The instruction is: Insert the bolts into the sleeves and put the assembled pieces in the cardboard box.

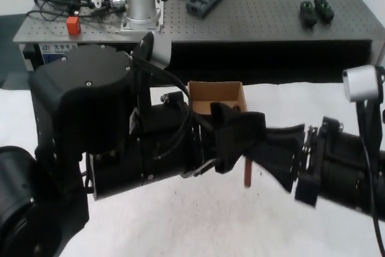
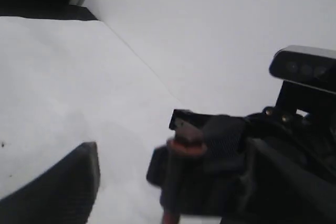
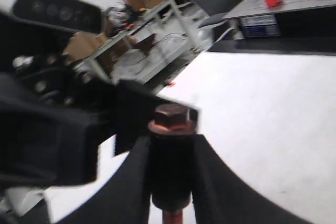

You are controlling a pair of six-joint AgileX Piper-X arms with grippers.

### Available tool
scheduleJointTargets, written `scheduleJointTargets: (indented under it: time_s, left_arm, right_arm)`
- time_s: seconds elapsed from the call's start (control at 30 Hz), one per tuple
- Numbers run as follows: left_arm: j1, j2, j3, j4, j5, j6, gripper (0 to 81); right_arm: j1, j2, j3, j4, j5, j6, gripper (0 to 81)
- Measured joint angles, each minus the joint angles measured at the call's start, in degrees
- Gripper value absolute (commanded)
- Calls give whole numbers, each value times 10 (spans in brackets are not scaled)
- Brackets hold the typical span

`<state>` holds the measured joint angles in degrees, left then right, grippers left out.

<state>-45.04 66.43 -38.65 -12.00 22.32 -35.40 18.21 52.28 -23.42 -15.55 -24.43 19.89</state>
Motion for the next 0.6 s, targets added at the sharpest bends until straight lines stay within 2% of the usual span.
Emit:
scheduleJointTargets:
  time_s: [0.07,0.17,0.23,0.27,0.33,0.37,0.4,0.6]
  left_arm:
    - [3,-1,0,14,-8,18,369]
    - [17,-18,3,66,-23,41,146]
    - [29,-47,12,117,-59,63,6]
    - [33,-62,17,136,-115,91,1]
    - [41,-104,33,173,-166,121,6]
    - [44,-128,41,190,-183,132,6]
    - [47,-200,70,235,-223,170,6]
    - [49,-325,142,324,-254,189,6]
  right_arm:
    - [-19,80,-41,13,21,-34,42]
    - [-23,150,-80,30,41,-78,42]
    - [-24,217,-122,48,64,-101,42]
    - [-24,254,-148,58,80,-111,42]
    - [-24,318,-202,80,142,-124,42]
    - [-25,384,-270,109,175,-125,42]
    - [-24,416,-302,123,188,-127,42]
    - [-24,550,-435,185,223,-131,42]
